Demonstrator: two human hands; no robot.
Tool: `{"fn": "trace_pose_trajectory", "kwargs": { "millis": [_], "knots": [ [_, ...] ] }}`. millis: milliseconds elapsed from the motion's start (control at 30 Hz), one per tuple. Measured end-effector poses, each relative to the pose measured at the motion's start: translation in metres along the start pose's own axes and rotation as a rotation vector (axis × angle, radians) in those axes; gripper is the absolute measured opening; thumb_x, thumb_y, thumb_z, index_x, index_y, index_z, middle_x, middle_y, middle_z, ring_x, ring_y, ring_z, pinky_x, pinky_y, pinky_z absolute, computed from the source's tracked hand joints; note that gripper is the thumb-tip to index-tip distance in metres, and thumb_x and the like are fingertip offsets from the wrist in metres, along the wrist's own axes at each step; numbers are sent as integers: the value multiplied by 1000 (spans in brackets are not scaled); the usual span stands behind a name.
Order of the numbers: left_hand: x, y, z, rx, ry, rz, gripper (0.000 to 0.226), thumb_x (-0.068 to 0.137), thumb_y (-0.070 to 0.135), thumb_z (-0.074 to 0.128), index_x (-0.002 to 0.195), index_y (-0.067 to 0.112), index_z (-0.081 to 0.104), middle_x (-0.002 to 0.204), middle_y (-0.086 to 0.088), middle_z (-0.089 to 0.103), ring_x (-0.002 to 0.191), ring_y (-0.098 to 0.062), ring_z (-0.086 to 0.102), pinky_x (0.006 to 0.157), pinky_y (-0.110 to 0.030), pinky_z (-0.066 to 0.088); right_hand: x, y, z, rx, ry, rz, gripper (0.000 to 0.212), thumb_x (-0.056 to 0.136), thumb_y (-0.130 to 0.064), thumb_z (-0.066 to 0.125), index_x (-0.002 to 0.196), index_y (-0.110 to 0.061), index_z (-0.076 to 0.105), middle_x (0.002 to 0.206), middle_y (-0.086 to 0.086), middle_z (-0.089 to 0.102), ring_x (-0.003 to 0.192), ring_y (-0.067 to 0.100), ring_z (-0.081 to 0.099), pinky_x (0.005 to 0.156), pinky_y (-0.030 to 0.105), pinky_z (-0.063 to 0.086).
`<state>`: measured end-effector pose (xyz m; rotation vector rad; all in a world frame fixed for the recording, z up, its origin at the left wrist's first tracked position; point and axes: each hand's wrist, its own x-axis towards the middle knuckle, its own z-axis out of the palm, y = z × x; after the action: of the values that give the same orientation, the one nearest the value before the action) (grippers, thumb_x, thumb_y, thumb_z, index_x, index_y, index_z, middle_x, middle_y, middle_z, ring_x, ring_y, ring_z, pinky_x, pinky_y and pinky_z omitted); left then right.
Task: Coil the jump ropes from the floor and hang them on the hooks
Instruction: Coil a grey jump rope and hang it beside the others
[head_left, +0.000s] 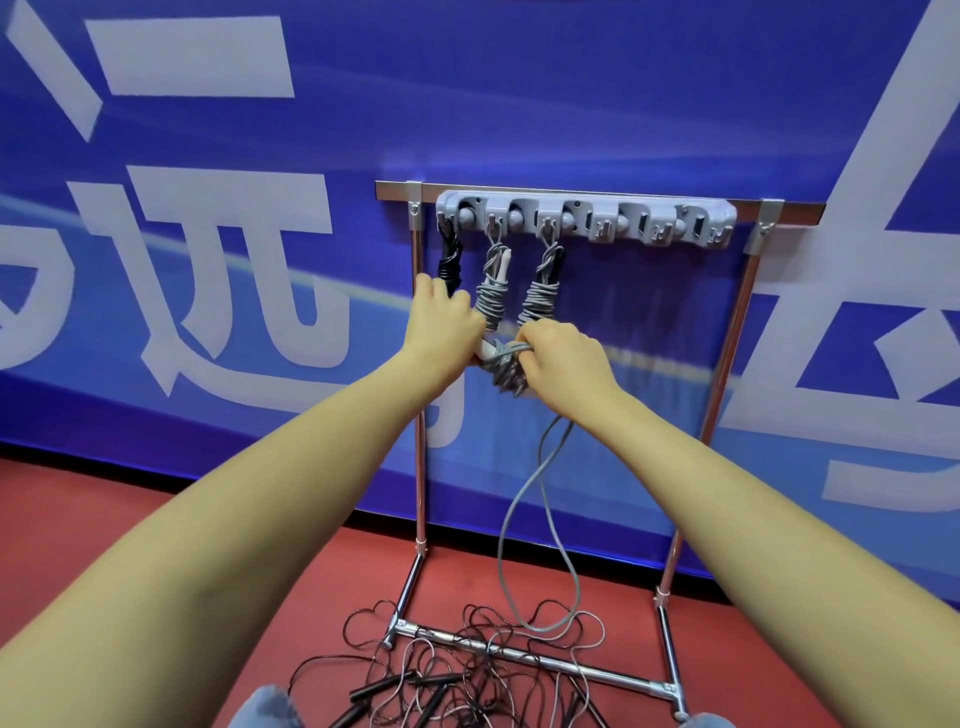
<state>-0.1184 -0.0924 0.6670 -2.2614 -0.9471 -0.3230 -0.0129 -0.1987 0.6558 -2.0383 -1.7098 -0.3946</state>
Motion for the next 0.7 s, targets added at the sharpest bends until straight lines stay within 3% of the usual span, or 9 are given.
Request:
{"fn": "trace_pose_trajectory", "kwargs": {
  "millis": [67,133,200,333,400,533,600,700],
  "knots": [
    [1,-2,-2,-29,22,13,8,79,18,62,76,18,55,80,0,44,82,-23,44,72,-33,30,0,0,-1,82,26,44,15,92,-17,45,83,-12,57,90,7,60,85,34,55,65,36,39],
    [-1,-4,-6,53,96,58,25,46,19,81,53,19,57,60,3,32,62,-18,41,56,-26,23,1,0,-1,192,40,120,34,94,-26,50,62,-18,46,70,4,54,72,32,48,60,34,37],
    [4,-8,-2,12,211,163,35,23,10,80,37,18,49,47,4,26,52,-16,27,51,-22,16,4,2,0,302,53,196,43,93,-27,53,54,-16,41,59,3,47,66,31,41,58,36,39],
    [-4,0,1,5,352,426,29,38,3,76,42,15,50,47,1,42,50,-17,41,50,-23,19,9,9,-6,312,42,323,44,88,-34,62,56,-11,42,58,4,44,60,27,38,52,32,35],
    [-7,1,4,-37,497,502,21,53,3,71,49,13,53,52,0,44,52,-19,43,51,-24,21,10,12,-9,277,19,352,48,87,-42,63,56,-13,42,62,3,47,60,25,39,55,31,36],
    [1,0,10,-394,701,509,20,76,7,45,57,9,48,58,-6,45,60,-17,27,50,-27,34,9,16,-7,277,1,358,54,93,-44,55,53,-13,36,59,2,42,65,27,37,57,32,33],
    [2,2,4,-562,637,389,18,77,12,47,59,8,46,58,-8,46,58,-18,30,49,-33,40,8,17,-8,249,-4,358,49,95,-38,51,55,-14,37,65,4,46,69,29,41,61,32,33],
    [-6,7,-11,-839,337,104,23,83,23,62,77,9,45,68,-8,52,63,-32,47,54,-31,29,8,14,-10,194,17,300,19,92,-21,49,74,-15,50,86,11,59,83,35,53,67,33,37]
  ]
}}
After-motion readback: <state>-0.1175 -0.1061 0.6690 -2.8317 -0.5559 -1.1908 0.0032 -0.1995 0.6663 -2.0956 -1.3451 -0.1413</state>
